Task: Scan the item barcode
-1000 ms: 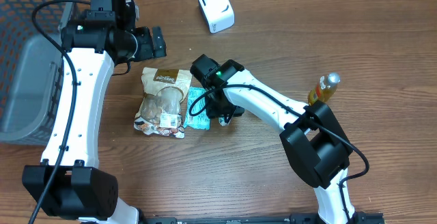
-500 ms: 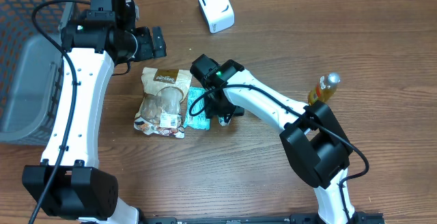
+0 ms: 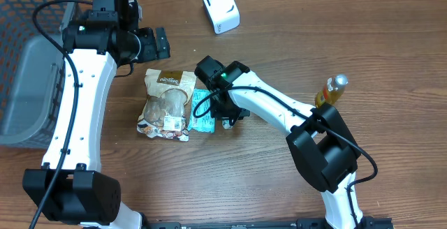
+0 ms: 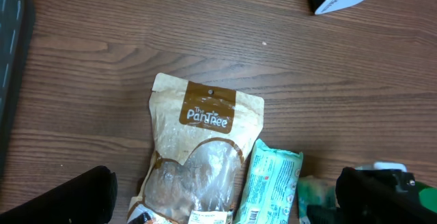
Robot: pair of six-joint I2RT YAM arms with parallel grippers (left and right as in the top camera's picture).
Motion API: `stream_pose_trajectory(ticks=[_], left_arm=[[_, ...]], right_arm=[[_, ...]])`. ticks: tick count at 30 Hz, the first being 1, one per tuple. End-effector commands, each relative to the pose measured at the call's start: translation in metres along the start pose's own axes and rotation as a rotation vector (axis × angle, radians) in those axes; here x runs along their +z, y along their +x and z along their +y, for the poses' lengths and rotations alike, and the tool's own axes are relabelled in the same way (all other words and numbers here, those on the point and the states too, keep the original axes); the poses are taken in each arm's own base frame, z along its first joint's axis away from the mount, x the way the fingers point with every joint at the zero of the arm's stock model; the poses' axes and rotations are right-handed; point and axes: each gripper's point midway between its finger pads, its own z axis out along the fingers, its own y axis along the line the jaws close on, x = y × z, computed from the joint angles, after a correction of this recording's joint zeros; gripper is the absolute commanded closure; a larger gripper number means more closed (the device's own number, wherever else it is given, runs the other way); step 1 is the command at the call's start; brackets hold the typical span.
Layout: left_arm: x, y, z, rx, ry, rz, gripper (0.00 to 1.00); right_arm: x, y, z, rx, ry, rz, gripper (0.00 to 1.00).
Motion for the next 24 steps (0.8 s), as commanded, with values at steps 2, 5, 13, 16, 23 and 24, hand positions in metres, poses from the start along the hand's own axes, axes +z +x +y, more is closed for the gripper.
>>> stream_pose_trajectory(ticks=[2,5,13,16,23,24], left_arm=[[-0.003,-0.004,-0.002,0.01,0.012,-0.01,0.0],[-0.003,-0.004,-0.002,0.01,0.012,-0.01,0.0],[-0.003,-0.004,-0.002,0.01,0.012,-0.01,0.0],[-0.003,-0.004,-0.002,0.01,0.012,-0.01,0.0],[-0.003,-0.004,-0.002,0.01,0.012,-0.01,0.0],[-0.003,-0.004,-0.002,0.01,0.012,-0.01,0.0]], right_arm=[[-0.009,-0.011,-0.008,0.113,0.036,-0.074,0.78],[-0.01,-0.015,-0.011,0.113,0.049,-0.093,0.83],[-0.021,-0.015,-0.019,0.107,0.103,-0.097,0.82],[-0.022,-0.011,-0.022,0.101,0.121,-0.089,0.82],[-0.022,-0.01,-0.008,0.08,0.099,-0.114,0.82],[-0.022,-0.009,-0.007,0.077,0.101,-0.119,0.82]])
